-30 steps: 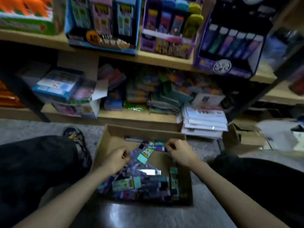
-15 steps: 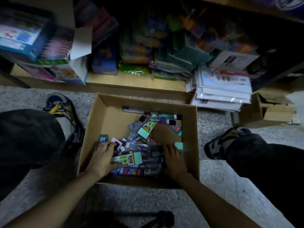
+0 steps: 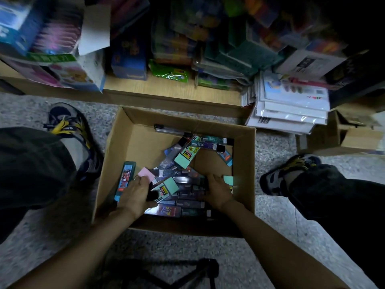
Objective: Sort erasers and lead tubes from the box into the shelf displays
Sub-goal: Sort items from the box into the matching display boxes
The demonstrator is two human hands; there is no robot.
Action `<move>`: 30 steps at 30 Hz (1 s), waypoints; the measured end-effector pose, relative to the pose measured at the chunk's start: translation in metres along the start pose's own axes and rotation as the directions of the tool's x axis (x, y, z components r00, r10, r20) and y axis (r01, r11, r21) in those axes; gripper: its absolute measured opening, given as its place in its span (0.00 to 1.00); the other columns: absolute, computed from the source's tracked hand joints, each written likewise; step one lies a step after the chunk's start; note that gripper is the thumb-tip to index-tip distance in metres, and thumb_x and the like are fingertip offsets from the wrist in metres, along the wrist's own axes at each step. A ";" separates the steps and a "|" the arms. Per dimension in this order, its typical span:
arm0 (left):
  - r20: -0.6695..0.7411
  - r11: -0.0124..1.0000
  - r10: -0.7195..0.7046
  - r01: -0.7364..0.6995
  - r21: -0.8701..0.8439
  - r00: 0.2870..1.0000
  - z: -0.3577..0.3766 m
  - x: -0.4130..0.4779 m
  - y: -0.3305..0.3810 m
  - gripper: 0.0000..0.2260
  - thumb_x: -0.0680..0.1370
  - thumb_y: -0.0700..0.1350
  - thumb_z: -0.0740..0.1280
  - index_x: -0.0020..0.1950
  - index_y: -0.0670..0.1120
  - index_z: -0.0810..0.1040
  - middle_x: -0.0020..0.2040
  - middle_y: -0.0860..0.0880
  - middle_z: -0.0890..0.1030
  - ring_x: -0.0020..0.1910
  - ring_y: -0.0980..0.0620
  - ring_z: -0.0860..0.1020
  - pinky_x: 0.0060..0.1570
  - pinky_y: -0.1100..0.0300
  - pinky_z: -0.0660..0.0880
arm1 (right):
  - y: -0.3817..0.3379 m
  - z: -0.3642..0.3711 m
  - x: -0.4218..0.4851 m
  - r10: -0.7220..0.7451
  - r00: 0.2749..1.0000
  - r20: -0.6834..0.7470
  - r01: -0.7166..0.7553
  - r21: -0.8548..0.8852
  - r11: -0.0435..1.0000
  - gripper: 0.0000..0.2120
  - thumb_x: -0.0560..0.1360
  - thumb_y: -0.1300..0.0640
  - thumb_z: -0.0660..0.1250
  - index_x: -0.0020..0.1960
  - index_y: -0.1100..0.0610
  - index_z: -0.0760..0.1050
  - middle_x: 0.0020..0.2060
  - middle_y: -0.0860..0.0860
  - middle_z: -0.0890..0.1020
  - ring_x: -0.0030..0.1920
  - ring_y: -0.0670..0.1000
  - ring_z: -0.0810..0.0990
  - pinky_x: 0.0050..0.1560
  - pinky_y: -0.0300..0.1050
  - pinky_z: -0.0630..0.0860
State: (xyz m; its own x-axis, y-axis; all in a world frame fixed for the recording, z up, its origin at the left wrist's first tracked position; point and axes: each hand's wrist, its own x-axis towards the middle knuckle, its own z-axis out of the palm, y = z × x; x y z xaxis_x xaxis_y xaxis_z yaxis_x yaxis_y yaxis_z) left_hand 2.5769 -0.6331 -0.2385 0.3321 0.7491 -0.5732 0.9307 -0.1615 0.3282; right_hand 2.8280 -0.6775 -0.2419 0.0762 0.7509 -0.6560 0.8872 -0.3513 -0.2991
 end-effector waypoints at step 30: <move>-0.097 0.767 -0.051 -0.024 -0.641 0.994 -0.022 0.004 0.015 0.08 0.76 0.41 0.68 0.54 0.48 0.73 0.47 0.48 0.81 0.48 0.49 0.79 0.47 0.58 0.72 | -0.003 -0.024 -0.027 -0.003 1.000 0.001 0.001 0.660 0.751 0.18 0.71 0.66 0.71 0.60 0.65 0.73 0.53 0.59 0.79 0.53 0.55 0.77 0.50 0.41 0.76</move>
State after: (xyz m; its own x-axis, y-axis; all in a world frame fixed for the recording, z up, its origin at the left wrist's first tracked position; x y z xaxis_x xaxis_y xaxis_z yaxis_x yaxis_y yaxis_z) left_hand 2.5886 -0.6180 -0.2191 0.2682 0.8153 -0.5132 0.6076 0.2702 0.7468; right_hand 2.8344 -0.6838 -0.2065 0.0732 0.7511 -0.6561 0.3665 -0.6321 -0.6828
